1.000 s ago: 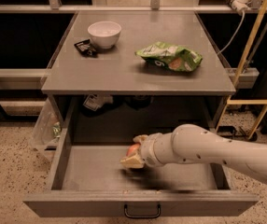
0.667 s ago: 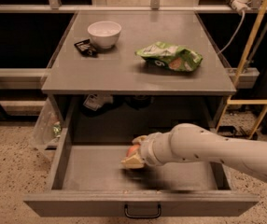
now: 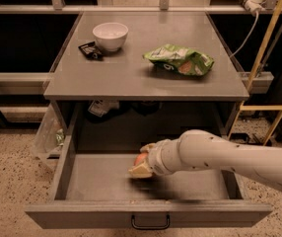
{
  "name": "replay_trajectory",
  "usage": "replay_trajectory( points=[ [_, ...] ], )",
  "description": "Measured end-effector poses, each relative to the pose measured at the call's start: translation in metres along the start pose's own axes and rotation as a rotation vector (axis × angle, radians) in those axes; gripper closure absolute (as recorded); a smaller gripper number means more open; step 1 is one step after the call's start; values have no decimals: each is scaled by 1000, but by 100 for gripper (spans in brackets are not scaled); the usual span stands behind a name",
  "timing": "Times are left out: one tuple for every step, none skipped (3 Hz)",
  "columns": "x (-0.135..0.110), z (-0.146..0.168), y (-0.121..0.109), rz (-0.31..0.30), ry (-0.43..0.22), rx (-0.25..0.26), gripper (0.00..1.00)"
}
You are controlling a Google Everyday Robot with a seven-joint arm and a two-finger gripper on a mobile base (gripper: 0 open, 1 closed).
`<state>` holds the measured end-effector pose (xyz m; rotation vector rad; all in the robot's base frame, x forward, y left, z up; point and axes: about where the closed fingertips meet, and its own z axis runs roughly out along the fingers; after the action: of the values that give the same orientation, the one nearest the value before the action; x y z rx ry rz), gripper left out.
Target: Pick apple from top drawer and place on counter
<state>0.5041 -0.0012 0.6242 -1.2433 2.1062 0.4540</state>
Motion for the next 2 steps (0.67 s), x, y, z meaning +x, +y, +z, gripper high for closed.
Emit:
replay_trajectory(
  points=[
    [0, 0, 0, 0, 0, 0, 58],
    [1, 0, -2, -1, 4, 2, 34]
  ],
)
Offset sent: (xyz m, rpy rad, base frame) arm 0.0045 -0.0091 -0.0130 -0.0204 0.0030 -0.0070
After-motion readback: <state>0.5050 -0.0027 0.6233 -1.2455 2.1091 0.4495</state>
